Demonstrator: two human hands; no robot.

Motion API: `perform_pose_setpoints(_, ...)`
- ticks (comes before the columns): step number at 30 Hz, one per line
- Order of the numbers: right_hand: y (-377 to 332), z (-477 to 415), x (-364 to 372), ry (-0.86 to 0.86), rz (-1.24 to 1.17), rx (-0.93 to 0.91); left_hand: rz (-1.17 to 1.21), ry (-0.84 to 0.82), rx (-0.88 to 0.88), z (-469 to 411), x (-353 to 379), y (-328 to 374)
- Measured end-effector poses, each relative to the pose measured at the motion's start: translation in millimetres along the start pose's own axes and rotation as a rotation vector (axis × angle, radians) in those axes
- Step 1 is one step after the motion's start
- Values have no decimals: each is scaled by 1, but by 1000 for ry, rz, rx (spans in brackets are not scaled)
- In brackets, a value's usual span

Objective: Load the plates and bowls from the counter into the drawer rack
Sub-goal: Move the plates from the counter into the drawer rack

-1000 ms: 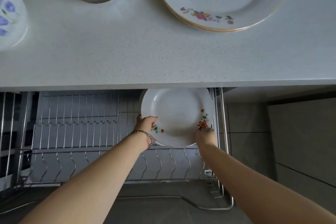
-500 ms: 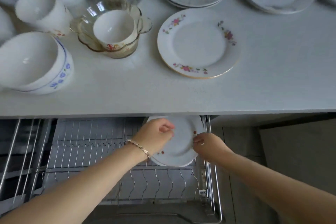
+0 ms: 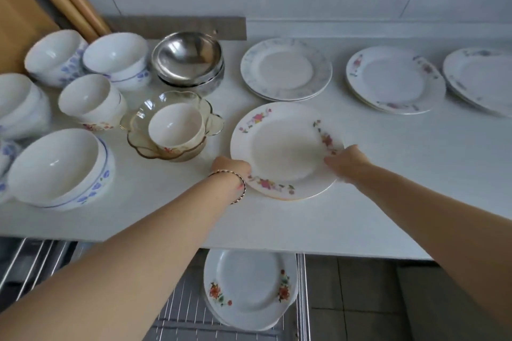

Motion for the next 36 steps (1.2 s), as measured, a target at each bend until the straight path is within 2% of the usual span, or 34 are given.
perform_pose_setpoints(6, 17, -1, 5, -8, -288, -21, 76, -48, 85, -8, 6, -5)
perform_pose_setpoints(12, 32, 50, -2, 56, -308, -54, 79, -154, 71, 15, -10, -22)
perform_pose_setpoints(16, 57, 112, 3, 69, -273, -105, -62, -203, 124, 40, -45, -69)
perform_pose_setpoints(23, 94, 220, 54, -34, -281, -72, -432, -216, 123, 78, -121, -164)
perform_pose_setpoints(29, 116, 267, 122, -152, -258, -58, -506, -202, -31, 66, -166, -234)
perform_pose_setpoints(36, 140, 234, 194, -215, -197, 182, -547, -129, -245, -1, -146, -273)
Point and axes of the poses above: each hand's wrist, its own z-axis away from the middle knuckle, its own x-axis out of the palm, y = z × x, the point moved 1 cm from there along -z, towards the middle knuckle, and after that the axes turned 10 degrees about -x, right-handed, at the moved point
